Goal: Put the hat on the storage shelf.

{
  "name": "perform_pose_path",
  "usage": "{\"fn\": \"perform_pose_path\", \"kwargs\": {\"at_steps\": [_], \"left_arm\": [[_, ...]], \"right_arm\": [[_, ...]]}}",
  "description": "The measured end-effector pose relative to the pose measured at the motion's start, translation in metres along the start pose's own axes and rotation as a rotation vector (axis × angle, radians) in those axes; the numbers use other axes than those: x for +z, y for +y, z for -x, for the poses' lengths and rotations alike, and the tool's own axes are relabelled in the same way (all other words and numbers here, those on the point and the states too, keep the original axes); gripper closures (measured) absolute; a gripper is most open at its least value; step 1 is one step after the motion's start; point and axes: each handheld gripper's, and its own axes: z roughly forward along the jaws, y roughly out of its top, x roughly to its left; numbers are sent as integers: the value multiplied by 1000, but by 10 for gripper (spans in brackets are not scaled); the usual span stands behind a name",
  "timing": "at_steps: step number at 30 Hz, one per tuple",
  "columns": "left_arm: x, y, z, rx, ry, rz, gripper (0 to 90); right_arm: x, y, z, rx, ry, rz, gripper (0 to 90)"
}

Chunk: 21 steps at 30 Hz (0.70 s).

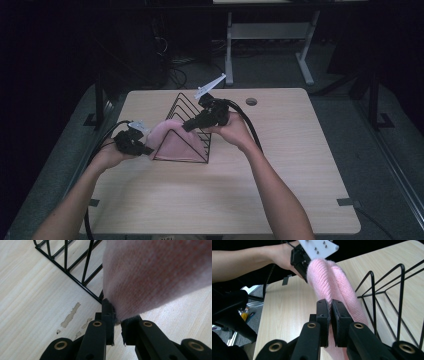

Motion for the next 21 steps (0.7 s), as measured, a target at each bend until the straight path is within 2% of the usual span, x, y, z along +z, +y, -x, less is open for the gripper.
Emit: {"fn": "perform_pose_path", "kwargs": {"at_steps": [6,9,16,21], "left_arm": [[2,2,-1,22,-3,-12,824],[3,2,0,1,-11,3,822],[3,3,-1,7,-10,-1,823],[2,3,-1,3,-13,0,818]], "right_arm": [[-3,-2,2,8,12,6,854],[-2,-2,2,6,11,-8,856],[-2,-7,3,17,12,-21,855],[-4,-7,1,4,21,-19,834]]}}
